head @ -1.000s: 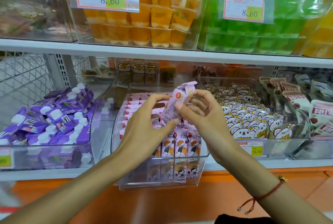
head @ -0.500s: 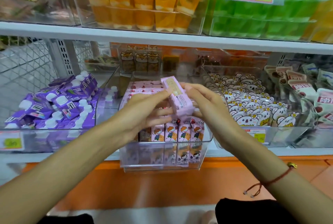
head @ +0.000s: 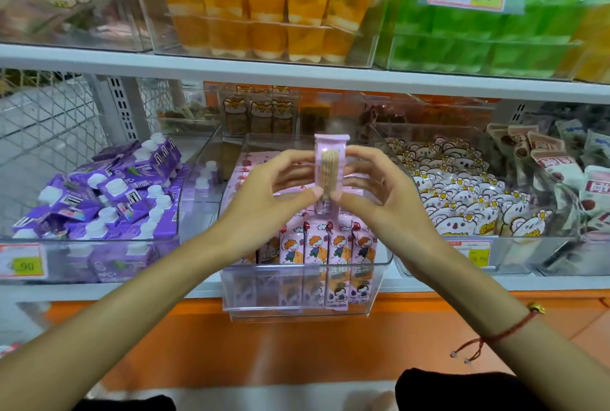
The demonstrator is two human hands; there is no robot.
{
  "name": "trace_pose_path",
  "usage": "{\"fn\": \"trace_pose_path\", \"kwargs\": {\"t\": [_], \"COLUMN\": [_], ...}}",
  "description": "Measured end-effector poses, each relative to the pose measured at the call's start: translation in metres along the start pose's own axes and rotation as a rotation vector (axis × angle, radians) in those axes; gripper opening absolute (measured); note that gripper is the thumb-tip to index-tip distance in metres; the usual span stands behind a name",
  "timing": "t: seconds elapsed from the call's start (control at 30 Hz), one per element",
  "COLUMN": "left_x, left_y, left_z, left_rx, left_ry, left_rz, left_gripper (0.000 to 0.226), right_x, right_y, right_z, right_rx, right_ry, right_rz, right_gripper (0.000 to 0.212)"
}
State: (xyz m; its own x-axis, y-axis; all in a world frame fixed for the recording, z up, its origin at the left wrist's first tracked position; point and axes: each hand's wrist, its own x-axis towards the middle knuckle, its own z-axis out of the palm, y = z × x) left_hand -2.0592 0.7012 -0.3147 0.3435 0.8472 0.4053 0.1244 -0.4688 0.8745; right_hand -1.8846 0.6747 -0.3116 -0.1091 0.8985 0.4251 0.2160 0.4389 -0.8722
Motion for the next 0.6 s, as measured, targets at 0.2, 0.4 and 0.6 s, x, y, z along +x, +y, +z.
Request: {"fn": "trace_pose_path", "kwargs": {"t": [0.2,0.4,0.6], "left_x": [-0.001,0.0,0.001], "left_y": [-0.008,-0.007,0.002], "left_z": [0.006,0.007,0.01], "left_rx": [-0.02,-0.014,-0.303], "left_ry": [0.021,0.038,0.167], "left_rz": [0.072,0.068,-0.093], "left_gripper": [0.037,0.037,0.034], "right_x": [0.0,-0.001,-0.003], "right_y": [-0.001,-0.001,-0.001], "right_z": [0.002,0.003,0.013], "right_rx": [-0.058,-0.08,-0.237], "right_ry": [0.013,0.029,0.07], "right_rz": [-0.08,-0.078,-0.173], "right_gripper": [0.043,0.047,0.061]}}
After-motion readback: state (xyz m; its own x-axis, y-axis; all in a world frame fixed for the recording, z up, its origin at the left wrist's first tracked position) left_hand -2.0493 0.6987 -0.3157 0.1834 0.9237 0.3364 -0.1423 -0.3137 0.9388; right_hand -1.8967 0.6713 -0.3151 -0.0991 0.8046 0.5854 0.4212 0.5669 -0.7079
